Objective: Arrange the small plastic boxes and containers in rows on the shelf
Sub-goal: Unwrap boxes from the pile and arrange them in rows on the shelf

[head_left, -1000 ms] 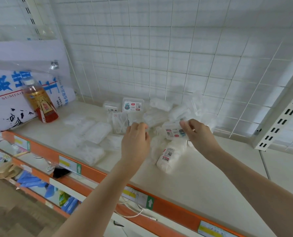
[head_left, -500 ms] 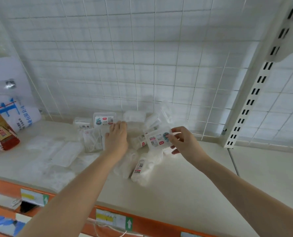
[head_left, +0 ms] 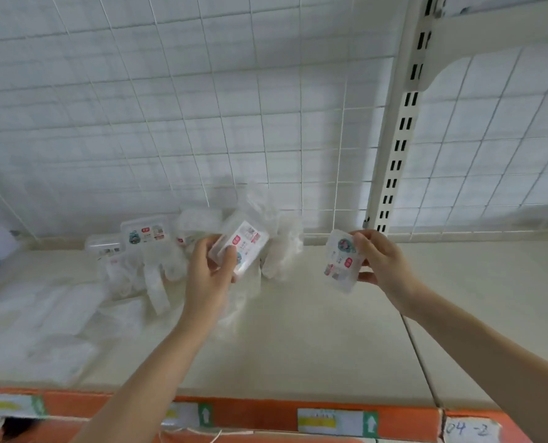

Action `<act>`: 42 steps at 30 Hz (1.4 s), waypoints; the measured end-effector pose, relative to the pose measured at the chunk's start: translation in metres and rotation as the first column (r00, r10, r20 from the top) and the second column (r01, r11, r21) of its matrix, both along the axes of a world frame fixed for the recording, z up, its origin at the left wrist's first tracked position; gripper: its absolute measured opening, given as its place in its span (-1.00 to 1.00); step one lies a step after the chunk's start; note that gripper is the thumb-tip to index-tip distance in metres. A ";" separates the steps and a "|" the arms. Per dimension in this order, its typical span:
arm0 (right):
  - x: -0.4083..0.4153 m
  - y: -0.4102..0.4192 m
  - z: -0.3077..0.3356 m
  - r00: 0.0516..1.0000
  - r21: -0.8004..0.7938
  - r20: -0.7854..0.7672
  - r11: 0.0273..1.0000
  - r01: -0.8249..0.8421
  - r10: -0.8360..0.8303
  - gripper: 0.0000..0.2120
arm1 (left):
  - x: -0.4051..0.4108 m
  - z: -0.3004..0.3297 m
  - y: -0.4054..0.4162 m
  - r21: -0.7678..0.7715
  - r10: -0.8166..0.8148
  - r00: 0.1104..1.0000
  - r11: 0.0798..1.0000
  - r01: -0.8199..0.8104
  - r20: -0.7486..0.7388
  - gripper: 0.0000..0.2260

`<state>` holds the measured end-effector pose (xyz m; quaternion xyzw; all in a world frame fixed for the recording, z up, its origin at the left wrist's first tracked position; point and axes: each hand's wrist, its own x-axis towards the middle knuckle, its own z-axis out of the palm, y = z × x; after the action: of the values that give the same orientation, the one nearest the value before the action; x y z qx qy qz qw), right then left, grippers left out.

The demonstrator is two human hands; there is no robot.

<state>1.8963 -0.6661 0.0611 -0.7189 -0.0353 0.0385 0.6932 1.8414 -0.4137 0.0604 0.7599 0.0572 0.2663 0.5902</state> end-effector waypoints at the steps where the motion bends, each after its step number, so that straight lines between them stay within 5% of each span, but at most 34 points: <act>1: -0.003 -0.011 -0.001 1.000 0.003 0.004 1.000 0.022 -0.022 -0.79 | -0.002 0.000 -0.017 -0.054 -0.058 0.998 0.997 0.058 -0.008 -0.89; 6: -0.020 -0.074 -0.006 0.976 -0.144 0.101 0.968 0.204 -0.191 -0.88 | 0.002 -0.010 -0.099 -0.200 -0.312 0.943 0.937 0.285 -0.115 -0.84; 12: -0.033 -0.170 -0.008 0.983 -0.427 0.099 0.886 0.181 -0.153 -0.93 | 0.006 -0.028 -0.204 -0.338 -0.480 0.835 0.859 0.385 -0.268 -0.74; 18: -0.047 -0.256 -0.023 0.993 -0.694 0.058 0.711 0.112 -0.101 -0.92 | 0.011 -0.038 -0.289 -0.071 -0.551 0.752 0.821 0.567 -0.363 -0.89; 25: -0.062 -0.323 -0.017 0.997 -0.845 0.062 0.530 0.071 -0.034 -0.88 | 0.017 -0.041 -0.348 0.005 -0.617 0.656 0.727 0.687 -0.435 -0.79; 29: -0.065 -0.344 -0.020 0.996 -0.866 0.079 0.498 0.044 0.051 -0.80 | 0.023 -0.054 -0.362 0.341 -0.498 0.723 0.653 0.676 -0.478 -0.73; 31: -0.069 -0.351 -0.016 0.995 -0.880 0.045 0.474 -0.003 0.091 -0.67 | 0.022 -0.055 -0.366 0.592 -0.463 0.804 0.547 0.591 -0.374 -0.68; 33: -0.075 -0.356 -0.012 0.987 -0.934 -0.031 0.348 -0.085 0.157 -0.45 | 0.016 -0.055 -0.372 0.752 -0.470 0.828 0.415 0.512 -0.305 -0.62; 36: -0.081 -0.357 -0.008 0.965 -0.972 -0.098 0.187 -0.146 0.245 -0.35 | 0.015 -0.056 -0.380 0.829 -0.438 0.848 0.320 0.458 -0.299 -0.55; 42: -0.063 -0.368 -0.007 0.961 -0.983 0.005 0.179 -0.046 0.277 -0.51 | 0.027 -0.051 -0.400 0.857 -0.389 0.873 0.295 0.422 -0.295 -0.63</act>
<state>1.8333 -1.0344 0.0538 -0.9858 -0.1419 0.0595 0.0667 1.8682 -0.8139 0.0098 0.9471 -0.2796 0.0847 0.1326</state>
